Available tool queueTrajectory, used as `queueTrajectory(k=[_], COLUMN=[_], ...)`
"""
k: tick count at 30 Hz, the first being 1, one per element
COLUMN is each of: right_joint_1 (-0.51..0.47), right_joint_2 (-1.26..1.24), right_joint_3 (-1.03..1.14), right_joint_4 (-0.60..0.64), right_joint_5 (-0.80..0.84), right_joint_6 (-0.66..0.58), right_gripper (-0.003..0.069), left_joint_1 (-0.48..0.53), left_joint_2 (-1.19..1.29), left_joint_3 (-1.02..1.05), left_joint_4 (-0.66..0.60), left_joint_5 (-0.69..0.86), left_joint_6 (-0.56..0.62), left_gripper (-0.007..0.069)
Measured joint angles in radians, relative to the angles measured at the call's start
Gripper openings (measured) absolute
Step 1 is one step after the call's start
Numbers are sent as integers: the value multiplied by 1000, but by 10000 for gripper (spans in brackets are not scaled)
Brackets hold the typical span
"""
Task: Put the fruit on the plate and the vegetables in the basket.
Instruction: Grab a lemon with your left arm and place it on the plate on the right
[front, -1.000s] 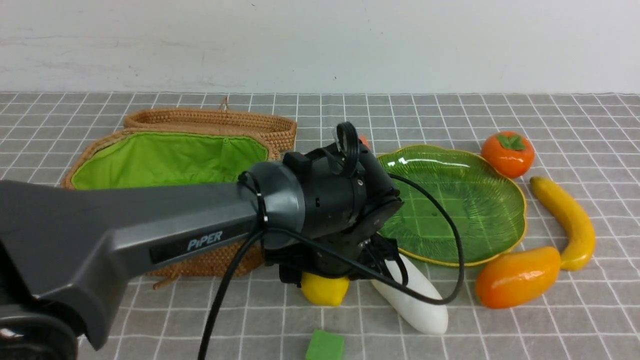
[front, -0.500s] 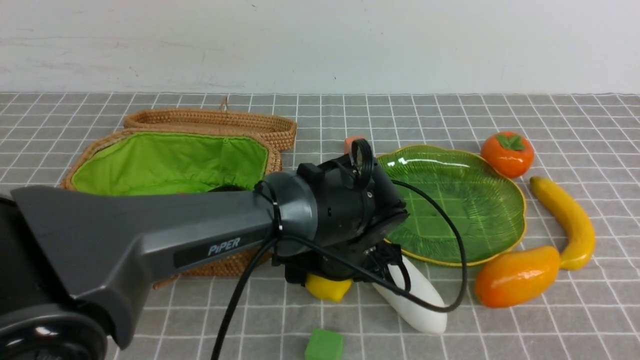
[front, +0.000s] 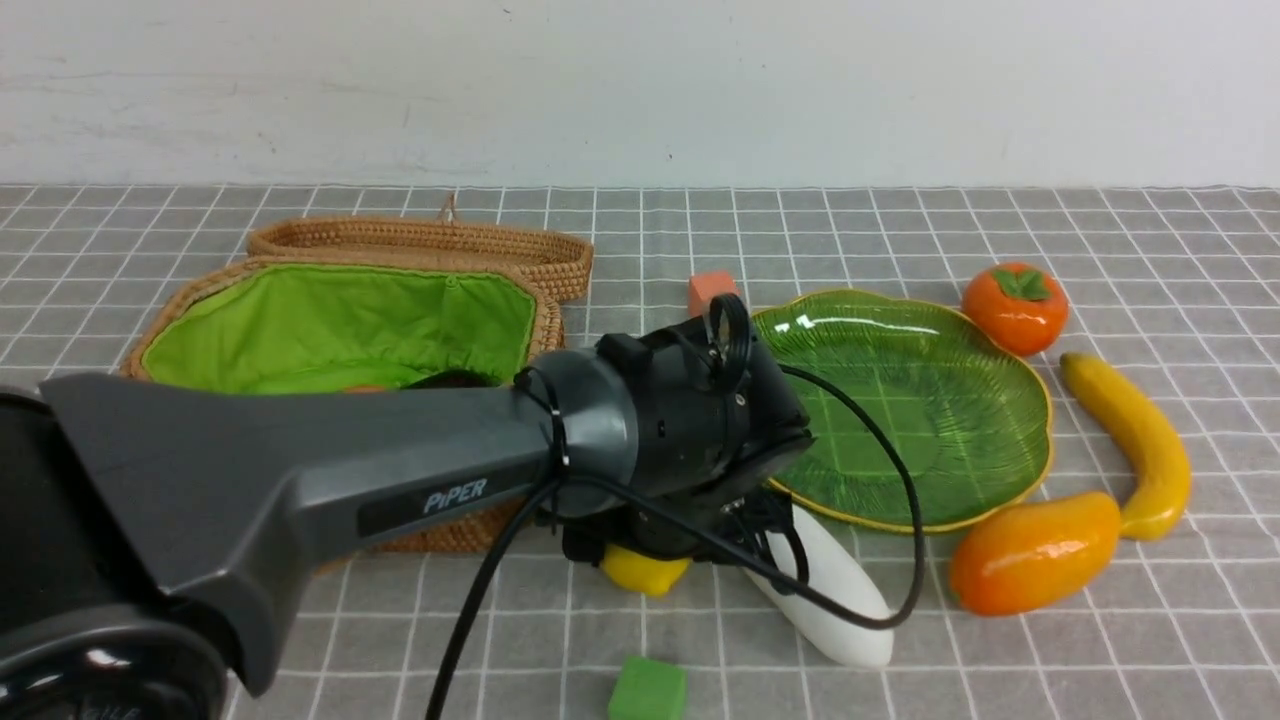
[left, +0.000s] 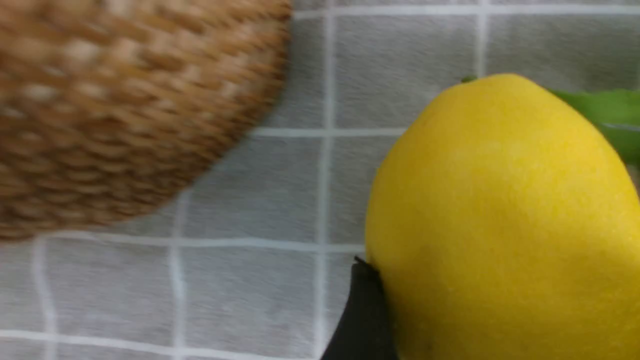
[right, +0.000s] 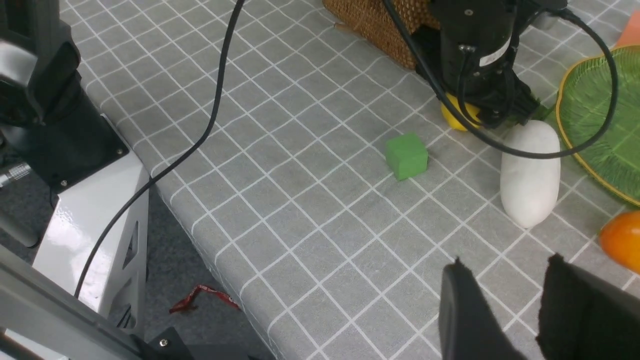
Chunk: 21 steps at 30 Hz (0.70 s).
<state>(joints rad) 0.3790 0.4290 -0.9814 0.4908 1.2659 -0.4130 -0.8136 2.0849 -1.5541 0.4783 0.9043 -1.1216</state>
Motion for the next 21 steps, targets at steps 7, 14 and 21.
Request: queueTrajectory(k=[7, 14, 21], right_joint_1=[0, 0, 0], right_joint_2=[0, 0, 0], right_joint_3=[-9, -9, -9], right_joint_4=[-121, -170, -159], right_joint_5=[-15, -59, -60], right_joint_6=[124, 207, 247], right_gripper=[235, 235, 235], left_joint_1=[-5, 26, 70], left_joint_2=[-143, -40, 196], left_joint_3=[-9, -240, -451], left_joint_4=[-46, -360, -446], left_joint_5=[-124, -231, -229], left_joint_6=[179, 689, 916], left_gripper=[563, 563, 566])
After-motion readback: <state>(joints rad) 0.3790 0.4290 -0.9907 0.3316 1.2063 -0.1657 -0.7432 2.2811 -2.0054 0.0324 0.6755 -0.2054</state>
